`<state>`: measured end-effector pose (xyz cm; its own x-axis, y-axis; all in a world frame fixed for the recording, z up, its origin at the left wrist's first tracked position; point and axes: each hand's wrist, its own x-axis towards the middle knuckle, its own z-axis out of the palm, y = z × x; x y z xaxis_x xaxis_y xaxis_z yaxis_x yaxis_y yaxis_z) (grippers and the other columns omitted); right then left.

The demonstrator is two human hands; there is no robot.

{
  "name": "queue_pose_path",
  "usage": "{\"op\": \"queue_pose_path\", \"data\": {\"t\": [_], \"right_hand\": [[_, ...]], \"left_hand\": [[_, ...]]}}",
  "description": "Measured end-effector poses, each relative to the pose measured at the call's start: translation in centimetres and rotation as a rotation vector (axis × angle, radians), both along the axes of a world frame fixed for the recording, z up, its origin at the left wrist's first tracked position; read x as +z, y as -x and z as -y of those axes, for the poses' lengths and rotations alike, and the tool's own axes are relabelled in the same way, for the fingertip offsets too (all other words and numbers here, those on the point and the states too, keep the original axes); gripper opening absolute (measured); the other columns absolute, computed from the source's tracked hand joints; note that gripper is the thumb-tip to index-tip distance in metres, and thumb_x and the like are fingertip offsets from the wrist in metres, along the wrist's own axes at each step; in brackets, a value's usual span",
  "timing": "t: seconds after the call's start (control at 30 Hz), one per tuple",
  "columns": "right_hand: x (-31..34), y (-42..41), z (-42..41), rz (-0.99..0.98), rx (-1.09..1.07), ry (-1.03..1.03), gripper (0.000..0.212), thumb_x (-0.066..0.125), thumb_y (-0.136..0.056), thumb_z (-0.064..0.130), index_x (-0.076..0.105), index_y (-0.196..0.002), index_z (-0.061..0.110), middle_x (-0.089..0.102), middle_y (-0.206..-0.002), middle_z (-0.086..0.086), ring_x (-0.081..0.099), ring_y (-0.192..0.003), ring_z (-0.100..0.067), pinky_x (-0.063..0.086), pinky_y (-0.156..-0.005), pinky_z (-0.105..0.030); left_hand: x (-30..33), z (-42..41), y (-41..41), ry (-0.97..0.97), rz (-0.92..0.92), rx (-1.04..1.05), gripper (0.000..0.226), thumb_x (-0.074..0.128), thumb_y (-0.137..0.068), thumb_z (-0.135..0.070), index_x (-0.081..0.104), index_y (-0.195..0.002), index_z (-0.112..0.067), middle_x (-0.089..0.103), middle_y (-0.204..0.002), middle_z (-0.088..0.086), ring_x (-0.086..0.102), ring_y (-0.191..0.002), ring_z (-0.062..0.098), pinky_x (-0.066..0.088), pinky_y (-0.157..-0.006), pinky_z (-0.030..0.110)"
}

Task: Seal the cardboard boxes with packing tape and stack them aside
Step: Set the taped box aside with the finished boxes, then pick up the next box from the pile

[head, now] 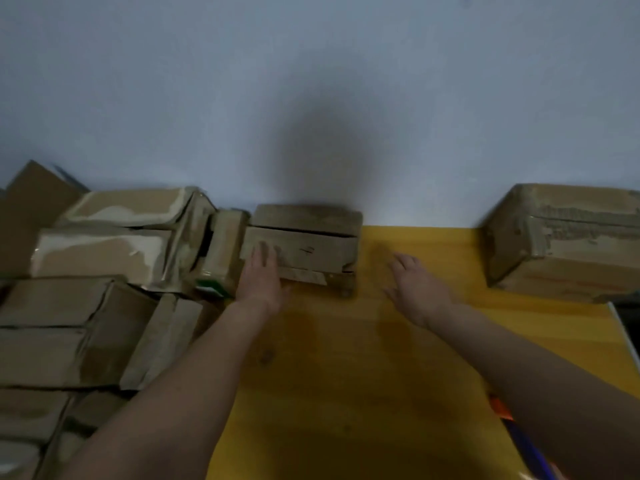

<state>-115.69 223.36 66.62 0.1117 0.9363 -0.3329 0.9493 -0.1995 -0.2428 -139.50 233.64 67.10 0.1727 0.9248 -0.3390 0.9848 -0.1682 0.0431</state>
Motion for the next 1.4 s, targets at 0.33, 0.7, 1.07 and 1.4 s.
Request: {"op": "queue_pose_path", "data": {"t": [0.33,0.7,1.07,1.4], "right_hand": [[-1.3,7.0,-9.5,-0.733,-0.6,-0.048,0.072,0.054,-0.096,0.017,0.008,-0.151,0.024,0.036,-0.15,-0.008,0.036,-0.136,-0.029,0.04,-0.106,-0.046],[-2.8,6.5,-9.3,-0.622,-0.8,0.034,0.043,0.044,-0.099,0.011,0.029,-0.139,0.009,0.046,-0.135,-0.017,0.049,-0.117,-0.034,0.049,-0.087,-0.042],[-2.4,2.5,3.6,-0.361,-0.564,0.185,0.073,0.05,-0.096,0.015,0.006,-0.152,0.03,0.034,-0.149,-0.014,0.05,-0.116,-0.037,0.05,-0.086,-0.046],[-2.8,0.6,16.3,-0.258,-0.476,0.284,0.076,0.052,-0.095,0.018,0.003,-0.151,0.033,0.046,-0.134,-0.021,0.056,-0.103,-0.039,0.048,-0.077,-0.04]], "left_hand": [[-2.2,-9.4,4.8,0.215,0.432,0.109,0.089,0.058,-0.096,-0.033,-0.005,-0.155,-0.011,-0.002,-0.163,0.006,0.006,-0.149,0.023,0.014,-0.119,0.037],[-3.4,-9.2,3.0,0.237,0.518,0.228,0.079,0.056,-0.095,-0.033,0.008,-0.155,-0.018,0.014,-0.156,0.012,0.015,-0.143,0.033,0.022,-0.115,0.044],[-3.2,4.9,1.0,0.307,0.541,0.325,0.054,0.053,-0.098,-0.027,0.034,-0.148,-0.022,0.024,-0.144,0.009,0.03,-0.135,0.03,0.029,-0.112,0.039],[-3.4,20.7,-0.4,0.175,0.404,0.356,0.03,0.052,-0.098,-0.026,0.05,-0.127,-0.019,0.037,-0.129,0.007,0.044,-0.101,0.022,0.045,-0.083,0.034]]}}
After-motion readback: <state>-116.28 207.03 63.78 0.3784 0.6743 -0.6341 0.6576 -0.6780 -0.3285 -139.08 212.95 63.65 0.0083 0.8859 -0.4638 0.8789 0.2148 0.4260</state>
